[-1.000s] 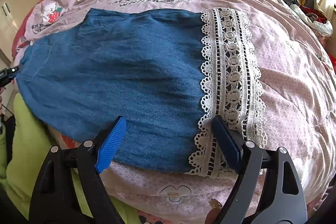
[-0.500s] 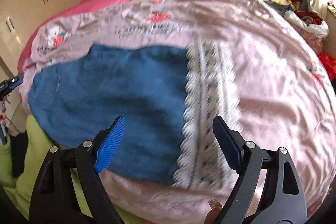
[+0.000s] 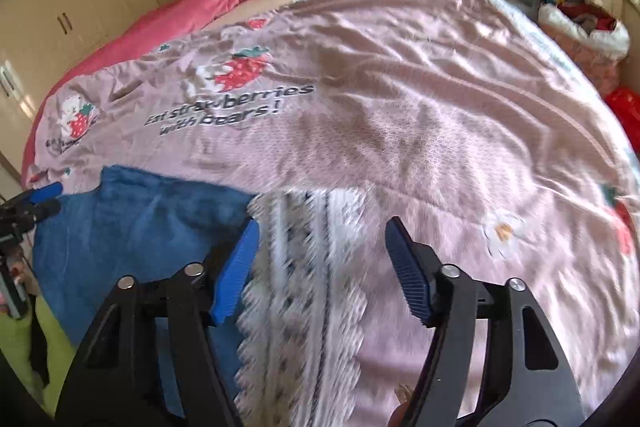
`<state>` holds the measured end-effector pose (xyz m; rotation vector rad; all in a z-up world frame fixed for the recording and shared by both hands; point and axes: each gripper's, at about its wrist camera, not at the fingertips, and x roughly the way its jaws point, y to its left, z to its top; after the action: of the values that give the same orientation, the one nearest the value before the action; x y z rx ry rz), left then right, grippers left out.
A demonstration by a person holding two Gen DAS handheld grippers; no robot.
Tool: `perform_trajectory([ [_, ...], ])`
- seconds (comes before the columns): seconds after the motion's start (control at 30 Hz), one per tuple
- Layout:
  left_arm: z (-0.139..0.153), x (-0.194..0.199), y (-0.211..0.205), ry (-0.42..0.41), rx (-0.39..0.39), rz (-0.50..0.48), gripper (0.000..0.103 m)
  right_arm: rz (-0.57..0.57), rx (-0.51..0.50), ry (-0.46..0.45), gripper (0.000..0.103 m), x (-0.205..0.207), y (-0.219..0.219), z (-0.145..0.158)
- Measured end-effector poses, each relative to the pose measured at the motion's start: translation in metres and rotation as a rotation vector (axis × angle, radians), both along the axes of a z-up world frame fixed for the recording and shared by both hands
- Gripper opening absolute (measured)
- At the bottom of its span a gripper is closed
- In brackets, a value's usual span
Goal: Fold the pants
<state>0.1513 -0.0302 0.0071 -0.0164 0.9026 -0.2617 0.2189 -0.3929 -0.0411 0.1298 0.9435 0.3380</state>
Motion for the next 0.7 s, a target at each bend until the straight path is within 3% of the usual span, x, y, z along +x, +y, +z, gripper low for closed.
perform_trajectory([
  [0.2, -0.023, 0.042, -0.01, 0.072, -0.029, -0.004, 0.071, 0.051, 0.081, 0.009, 0.046, 0.006, 0.0, -0.013],
  [0.27, -0.034, 0.052, -0.008, 0.091, -0.051, 0.004, 0.076, 0.066, 0.095, 0.002, 0.042, 0.004, -0.001, -0.014],
  [0.33, -0.042, 0.057, -0.01, 0.108, -0.072, 0.004, 0.074, 0.089, 0.102, -0.01, 0.033, 0.0, 0.002, -0.013],
  [0.37, -0.045, 0.058, -0.011, 0.116, -0.086, 0.005, 0.071, 0.097, 0.105, -0.014, 0.03, -0.001, 0.002, -0.012],
  [0.4, -0.048, 0.058, -0.013, 0.127, -0.101, 0.001, 0.046, 0.118, 0.125, -0.015, 0.018, -0.003, 0.003, -0.011],
  [0.43, -0.049, 0.057, -0.017, 0.132, -0.117, -0.017, 0.023, 0.132, 0.141, -0.022, 0.015, -0.006, 0.004, -0.009],
  [0.47, -0.048, 0.055, -0.023, 0.131, -0.118, -0.039, 0.014, 0.132, 0.132, -0.035, 0.015, -0.008, 0.006, -0.006],
  [0.53, -0.043, 0.05, -0.035, 0.104, -0.055, -0.05, 0.011, 0.127, 0.097, -0.063, 0.013, -0.013, 0.008, 0.003],
  [0.7, -0.02, 0.054, -0.038, 0.035, -0.038, -0.036, 0.011, 0.111, 0.024, -0.151, 0.012, -0.01, 0.012, 0.033],
])
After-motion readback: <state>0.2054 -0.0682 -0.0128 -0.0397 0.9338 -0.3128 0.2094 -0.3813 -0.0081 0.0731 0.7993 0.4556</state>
